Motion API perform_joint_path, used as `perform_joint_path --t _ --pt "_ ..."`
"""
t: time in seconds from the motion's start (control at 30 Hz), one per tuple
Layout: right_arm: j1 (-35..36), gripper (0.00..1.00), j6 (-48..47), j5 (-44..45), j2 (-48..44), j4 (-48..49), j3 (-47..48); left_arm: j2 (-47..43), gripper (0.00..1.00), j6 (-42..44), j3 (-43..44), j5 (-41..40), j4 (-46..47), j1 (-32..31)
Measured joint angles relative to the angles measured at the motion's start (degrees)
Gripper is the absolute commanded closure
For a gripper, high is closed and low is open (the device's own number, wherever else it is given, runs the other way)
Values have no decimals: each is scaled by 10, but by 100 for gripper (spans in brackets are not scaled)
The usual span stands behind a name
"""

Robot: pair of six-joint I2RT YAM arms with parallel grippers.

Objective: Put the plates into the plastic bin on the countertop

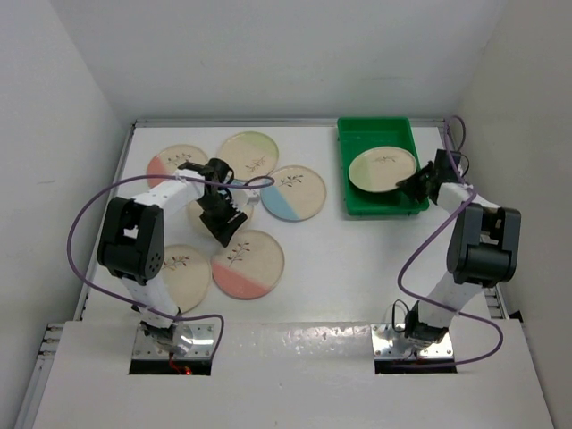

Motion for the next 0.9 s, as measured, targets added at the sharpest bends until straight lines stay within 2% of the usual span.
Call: perform_joint_path --t 0.07,0.1,0.23,0.5,0.6,0.7,0.77,0.8,0.83,0.9 --pt "3 70 -19 -1 5 -21 25 0 40 -5 -15 -3 2 1" --pt "4 61 -31 -2 7 -33 37 0 41 -7 -20 -4 3 2" --pt "10 40 -74 -1 19 -92 78 0 41 -19 -39 -7 10 5" --pt "78 39 -203 60 15 -199 170 0 45 -42 -68 2 22 21" --pt "111 39 -238 75 -14 -216 163 5 54 -53 -81 9 39 21" --pt "148 32 -264 87 -66 -219 139 29 66 -67 -89 8 56 21" --pt "172 7 -280 88 -102 -218 123 35 78 -80 -87 7 56 20" --pt "187 0 -290 84 -120 -217 114 36 86 -84 -87 9 56 20" --pt "200 0 -303 78 -136 -214 105 36 100 -89 -86 11 54 20" --pt "230 0 -333 44 -157 -210 88 37 100 -101 -80 21 50 20"
